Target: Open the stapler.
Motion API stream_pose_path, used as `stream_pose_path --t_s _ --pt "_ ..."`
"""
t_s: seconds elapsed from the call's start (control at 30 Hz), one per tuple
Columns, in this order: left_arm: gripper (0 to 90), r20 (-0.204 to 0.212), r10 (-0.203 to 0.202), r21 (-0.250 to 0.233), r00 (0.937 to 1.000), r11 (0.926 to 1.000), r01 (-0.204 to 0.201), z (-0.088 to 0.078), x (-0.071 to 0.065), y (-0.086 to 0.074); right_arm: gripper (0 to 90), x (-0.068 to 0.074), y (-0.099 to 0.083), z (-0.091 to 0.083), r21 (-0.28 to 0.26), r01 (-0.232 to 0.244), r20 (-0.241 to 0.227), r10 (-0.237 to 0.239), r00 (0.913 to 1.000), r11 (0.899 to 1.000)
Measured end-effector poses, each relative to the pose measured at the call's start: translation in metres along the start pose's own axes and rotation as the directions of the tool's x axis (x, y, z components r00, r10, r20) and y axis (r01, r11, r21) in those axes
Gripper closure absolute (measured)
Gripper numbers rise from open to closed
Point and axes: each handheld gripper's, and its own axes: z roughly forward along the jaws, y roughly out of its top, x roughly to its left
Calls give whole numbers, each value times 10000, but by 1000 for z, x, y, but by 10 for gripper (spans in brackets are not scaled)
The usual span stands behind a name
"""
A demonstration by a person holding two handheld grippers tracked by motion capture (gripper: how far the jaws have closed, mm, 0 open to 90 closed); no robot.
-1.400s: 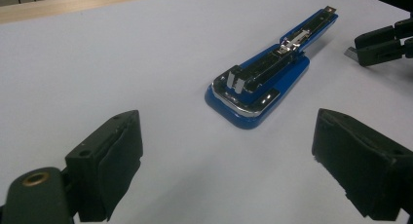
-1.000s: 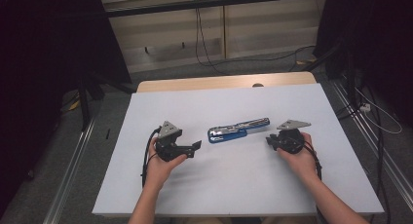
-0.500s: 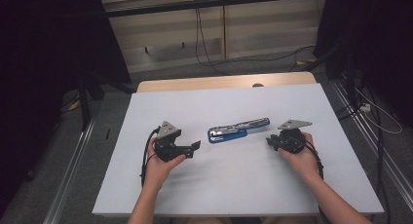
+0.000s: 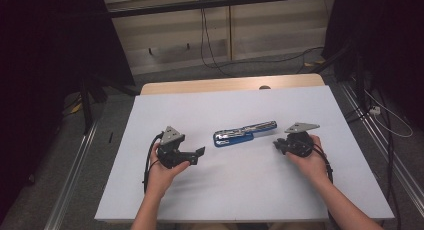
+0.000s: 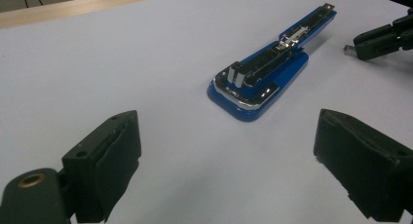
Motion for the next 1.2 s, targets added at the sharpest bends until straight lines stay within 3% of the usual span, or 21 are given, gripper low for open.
stream_pose_path --t_s 0.3,0.63,1.0,1.2 --pt "102 -92 -137 -78 9999 9999 137 -6 3 -3 790 -1 3 0 171 203 -155 -200 9997 9996" --pt "97 -324 -247 -125 9992 9996 243 -9 7 -4 790 2 16 -5 -100 553 -560 -557 9969 9984" --pt "88 -164 -453 -83 9988 9989 452 -11 10 -6 790 0 30 -11 -340 542 -967 -573 9937 9980" --pt "83 -78 -322 92 9995 9994 323 -10 8 -7 790 0 37 -14 -520 585 -1124 -640 9916 9969"
